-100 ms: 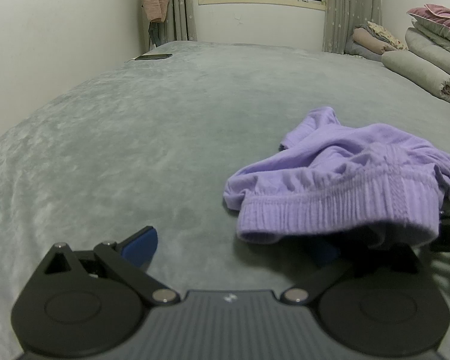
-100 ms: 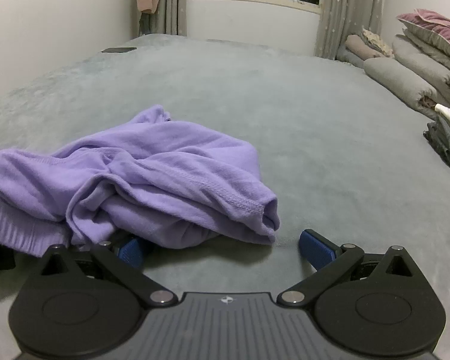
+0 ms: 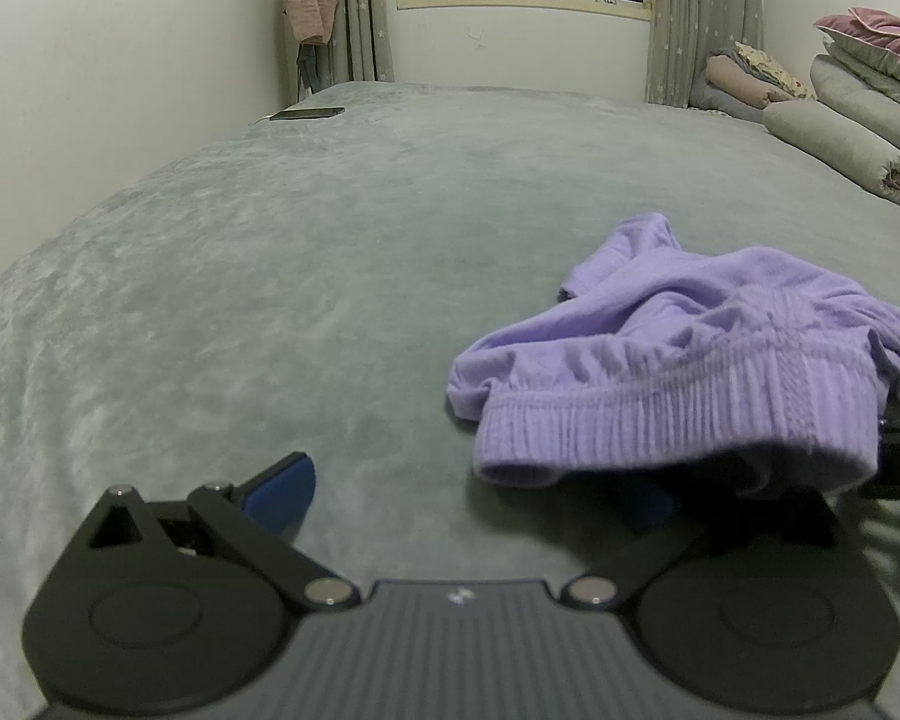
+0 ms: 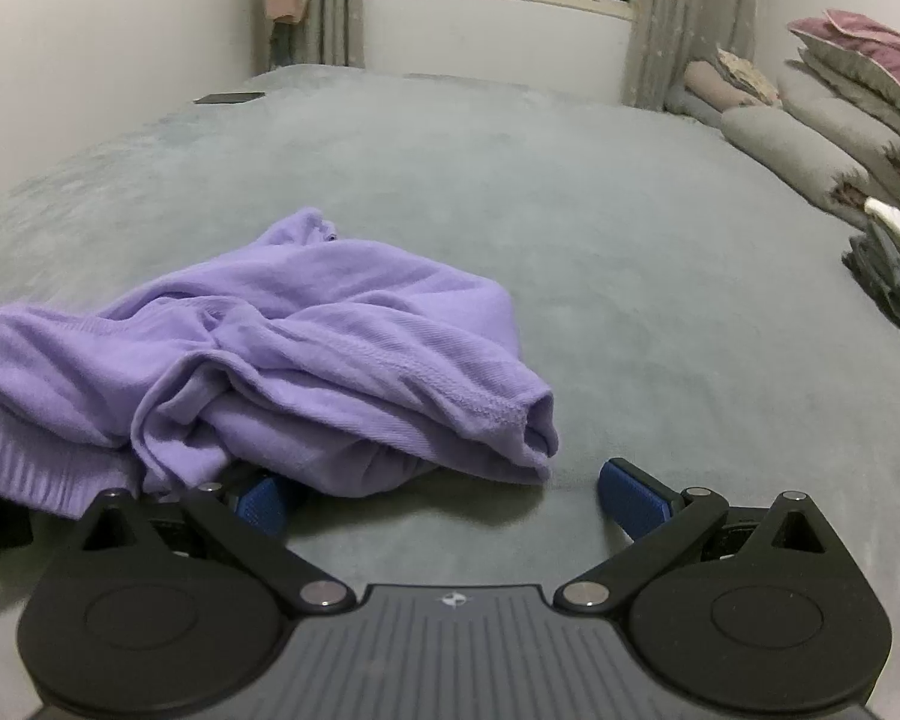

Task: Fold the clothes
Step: 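Grasp the lavender garment's ribbed cuff with the left gripper while the right gripper grasps fabric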

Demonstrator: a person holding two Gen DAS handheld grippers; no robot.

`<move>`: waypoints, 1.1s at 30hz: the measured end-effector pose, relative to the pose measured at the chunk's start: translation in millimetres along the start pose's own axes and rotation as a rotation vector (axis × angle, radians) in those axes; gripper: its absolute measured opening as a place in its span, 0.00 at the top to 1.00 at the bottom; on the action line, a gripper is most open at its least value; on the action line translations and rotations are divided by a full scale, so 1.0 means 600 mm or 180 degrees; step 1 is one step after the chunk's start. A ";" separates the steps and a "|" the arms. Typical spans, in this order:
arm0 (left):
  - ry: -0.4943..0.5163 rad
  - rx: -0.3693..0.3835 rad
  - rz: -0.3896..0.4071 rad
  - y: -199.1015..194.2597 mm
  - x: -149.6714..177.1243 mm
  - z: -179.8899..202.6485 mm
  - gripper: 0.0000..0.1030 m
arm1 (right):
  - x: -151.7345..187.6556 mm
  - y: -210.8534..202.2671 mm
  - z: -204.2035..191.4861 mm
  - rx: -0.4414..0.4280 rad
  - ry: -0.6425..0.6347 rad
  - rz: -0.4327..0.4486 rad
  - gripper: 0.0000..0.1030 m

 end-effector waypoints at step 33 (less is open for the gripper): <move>0.0024 0.0943 -0.0107 -0.051 -0.011 0.040 0.12 | -0.052 -0.018 0.004 -0.0285 -0.0171 0.0129 0.62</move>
Point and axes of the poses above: each gripper's, at about its wrist camera, not at the fingertips, and y roughly the way its jaws point, z to its right, x to its underside, the point moved 6 cm from there along y, roughly the way its jaws point, and after that the axes turned 2 degrees about x, right-handed, at the moved point
